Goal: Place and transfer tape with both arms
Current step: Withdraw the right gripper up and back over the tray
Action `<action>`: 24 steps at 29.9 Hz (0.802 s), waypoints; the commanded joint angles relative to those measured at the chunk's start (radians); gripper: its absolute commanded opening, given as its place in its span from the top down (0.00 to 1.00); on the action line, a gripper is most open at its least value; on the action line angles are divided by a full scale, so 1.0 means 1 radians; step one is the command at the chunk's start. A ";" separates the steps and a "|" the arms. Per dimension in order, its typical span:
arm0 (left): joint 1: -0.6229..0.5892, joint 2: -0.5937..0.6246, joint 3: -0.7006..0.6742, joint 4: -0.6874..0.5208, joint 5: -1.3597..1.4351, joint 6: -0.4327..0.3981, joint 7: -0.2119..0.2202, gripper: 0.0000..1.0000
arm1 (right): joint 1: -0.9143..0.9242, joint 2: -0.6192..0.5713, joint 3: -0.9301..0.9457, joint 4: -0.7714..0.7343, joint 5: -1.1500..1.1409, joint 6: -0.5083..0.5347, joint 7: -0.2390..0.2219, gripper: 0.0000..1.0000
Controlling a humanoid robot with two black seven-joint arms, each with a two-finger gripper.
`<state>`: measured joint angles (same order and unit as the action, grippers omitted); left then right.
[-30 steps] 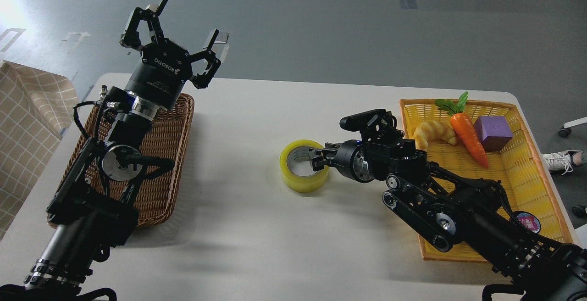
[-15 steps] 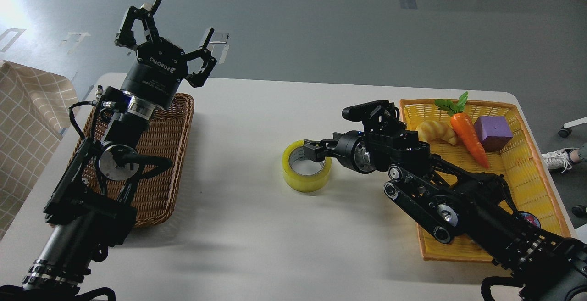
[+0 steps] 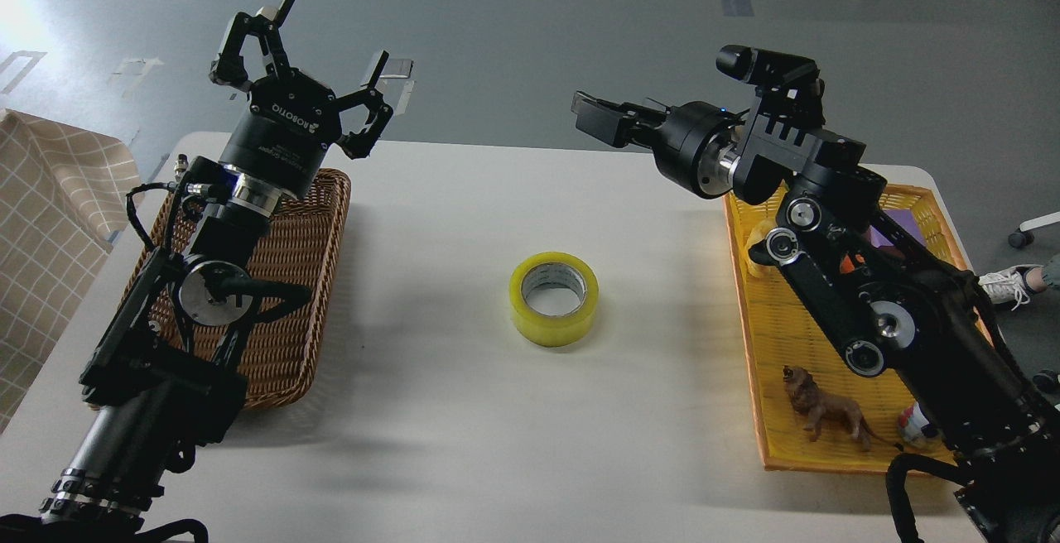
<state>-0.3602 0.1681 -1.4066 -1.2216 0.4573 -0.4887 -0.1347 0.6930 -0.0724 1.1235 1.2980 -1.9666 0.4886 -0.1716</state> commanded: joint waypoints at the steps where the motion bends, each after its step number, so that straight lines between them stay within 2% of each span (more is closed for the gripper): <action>1: 0.001 0.028 0.014 0.007 0.011 0.000 0.003 0.01 | -0.067 -0.053 0.079 0.105 0.089 0.000 0.000 0.01; 3: -0.003 0.039 0.044 0.007 0.014 0.000 0.013 0.01 | -0.121 -0.070 0.151 0.196 0.159 0.000 0.001 0.01; 5: -0.005 0.048 0.057 0.007 0.014 0.000 0.013 0.01 | -0.167 -0.070 0.230 0.225 0.265 0.000 0.003 0.00; 8: -0.006 0.065 0.058 0.017 0.020 0.000 0.015 0.01 | -0.217 -0.070 0.312 0.236 0.409 0.000 0.001 0.00; 11: -0.022 0.108 0.092 0.080 0.052 0.000 0.012 0.01 | -0.247 -0.067 0.409 0.254 0.556 0.000 0.001 0.01; 19: -0.062 0.120 0.127 0.100 0.155 0.000 -0.013 0.01 | -0.296 -0.040 0.535 0.254 0.771 0.000 0.000 0.00; 21: -0.060 0.117 0.127 0.099 0.207 0.000 -0.055 0.01 | -0.306 -0.021 0.541 0.251 0.817 0.000 0.000 0.00; 23: -0.057 0.114 0.127 0.096 0.260 0.000 -0.149 0.01 | -0.314 -0.003 0.541 0.253 0.865 0.000 -0.002 0.00; 24: -0.057 0.114 0.127 0.093 0.265 0.000 -0.170 0.01 | -0.314 0.006 0.541 0.253 0.873 0.000 0.000 0.00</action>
<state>-0.4207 0.2850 -1.2793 -1.1221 0.6784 -0.4887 -0.2235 0.3854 -0.0910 1.6619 1.5511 -1.1402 0.4885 -0.1719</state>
